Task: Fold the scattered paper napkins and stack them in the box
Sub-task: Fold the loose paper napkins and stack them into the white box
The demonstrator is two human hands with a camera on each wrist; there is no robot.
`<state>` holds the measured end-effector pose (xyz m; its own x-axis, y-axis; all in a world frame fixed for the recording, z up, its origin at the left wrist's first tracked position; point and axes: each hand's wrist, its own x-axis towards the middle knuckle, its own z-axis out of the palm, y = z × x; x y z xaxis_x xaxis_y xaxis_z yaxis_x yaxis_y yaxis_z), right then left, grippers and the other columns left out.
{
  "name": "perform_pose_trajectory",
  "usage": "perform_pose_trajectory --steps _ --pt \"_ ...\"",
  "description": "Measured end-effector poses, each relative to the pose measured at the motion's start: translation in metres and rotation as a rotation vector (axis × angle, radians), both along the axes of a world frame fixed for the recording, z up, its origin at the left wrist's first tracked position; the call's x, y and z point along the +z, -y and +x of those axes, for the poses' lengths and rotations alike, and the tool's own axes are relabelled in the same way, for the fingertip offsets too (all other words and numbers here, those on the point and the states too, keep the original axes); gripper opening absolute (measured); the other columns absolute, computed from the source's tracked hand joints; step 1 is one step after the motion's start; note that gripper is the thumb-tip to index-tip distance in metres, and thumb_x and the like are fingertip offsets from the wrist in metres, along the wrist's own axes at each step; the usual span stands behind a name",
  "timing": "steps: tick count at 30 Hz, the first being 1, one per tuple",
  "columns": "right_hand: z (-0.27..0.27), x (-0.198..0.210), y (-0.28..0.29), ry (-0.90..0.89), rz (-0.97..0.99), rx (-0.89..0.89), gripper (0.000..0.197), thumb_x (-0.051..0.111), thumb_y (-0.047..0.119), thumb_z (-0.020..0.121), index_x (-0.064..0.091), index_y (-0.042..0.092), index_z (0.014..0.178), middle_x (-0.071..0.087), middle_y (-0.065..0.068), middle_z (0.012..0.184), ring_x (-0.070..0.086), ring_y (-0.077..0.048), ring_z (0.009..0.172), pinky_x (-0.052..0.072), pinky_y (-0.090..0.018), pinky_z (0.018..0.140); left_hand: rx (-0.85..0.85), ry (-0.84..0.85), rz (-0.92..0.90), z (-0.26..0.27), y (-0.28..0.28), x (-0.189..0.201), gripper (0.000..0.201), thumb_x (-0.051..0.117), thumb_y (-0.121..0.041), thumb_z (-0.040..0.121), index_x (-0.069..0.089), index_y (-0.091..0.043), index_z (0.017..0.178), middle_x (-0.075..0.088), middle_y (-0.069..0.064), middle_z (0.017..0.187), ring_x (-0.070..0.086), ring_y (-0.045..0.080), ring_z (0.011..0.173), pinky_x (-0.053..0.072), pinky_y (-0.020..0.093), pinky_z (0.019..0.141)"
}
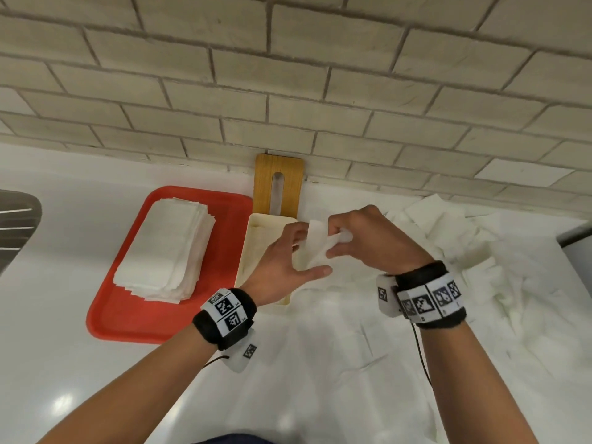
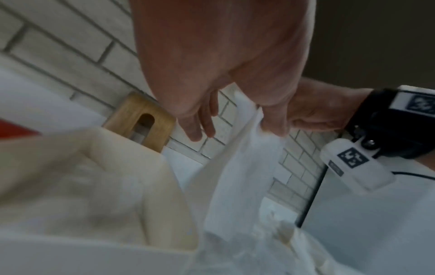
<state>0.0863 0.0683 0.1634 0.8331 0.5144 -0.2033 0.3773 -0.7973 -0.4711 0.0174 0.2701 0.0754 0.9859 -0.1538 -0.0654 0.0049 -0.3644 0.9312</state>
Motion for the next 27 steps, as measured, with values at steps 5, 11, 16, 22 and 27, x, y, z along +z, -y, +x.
perform_pose_trajectory --steps 5,11,16,22,27 --pt "-0.027 0.050 -0.004 0.080 0.169 0.044 0.031 0.089 0.028 0.087 0.058 0.032 0.080 0.065 0.013 0.073 0.058 -0.006 0.069 0.039 -0.017 0.060 0.018 0.001 -0.261 -0.010 0.008 0.026 0.060 0.089 -0.035 0.087 0.059 -0.027 0.139 0.072 -0.013 0.127 0.067 0.003 0.120 0.055 0.028 0.102" --pt "-0.034 0.036 -0.008 0.031 0.369 -0.142 0.029 0.086 0.039 0.090 0.065 0.018 0.092 0.070 0.002 0.086 0.065 -0.015 0.080 0.050 -0.034 0.071 0.076 0.056 -0.436 -0.036 -0.031 0.045 0.045 0.070 -0.024 0.101 0.044 -0.027 0.137 0.074 -0.015 0.120 0.072 0.012 0.116 0.061 0.034 0.096" --pt "-0.047 0.014 -0.022 -0.148 0.466 -0.178 0.032 0.093 0.034 0.084 0.074 0.010 0.094 0.077 -0.004 0.091 0.074 -0.022 0.087 0.057 -0.036 0.078 -0.025 0.103 -0.363 -0.044 -0.058 0.040 0.022 0.070 -0.023 0.102 0.057 -0.028 0.119 0.073 -0.004 0.120 0.071 0.018 0.115 0.056 0.041 0.095" --pt "-0.054 0.033 -0.039 -0.057 0.333 -0.096 0.036 0.100 0.048 0.067 0.077 0.021 0.075 0.069 0.000 0.071 0.058 -0.008 0.065 0.041 -0.027 0.062 0.009 0.107 -0.367 -0.045 -0.058 0.048 0.035 0.089 -0.031 0.086 0.071 -0.017 0.113 0.079 0.006 0.115 0.076 0.025 0.109 0.060 0.054 0.098" --pt "-0.053 0.049 -0.044 0.007 0.080 -0.095 0.040 0.101 0.049 0.063 0.071 0.024 0.067 0.055 0.012 0.056 0.051 -0.004 0.060 0.037 -0.018 0.056 0.044 0.163 -0.306 -0.034 -0.054 0.050 0.031 0.091 -0.035 0.084 0.080 -0.014 0.103 0.081 0.006 0.103 0.077 0.031 0.101 0.059 0.061 0.095"
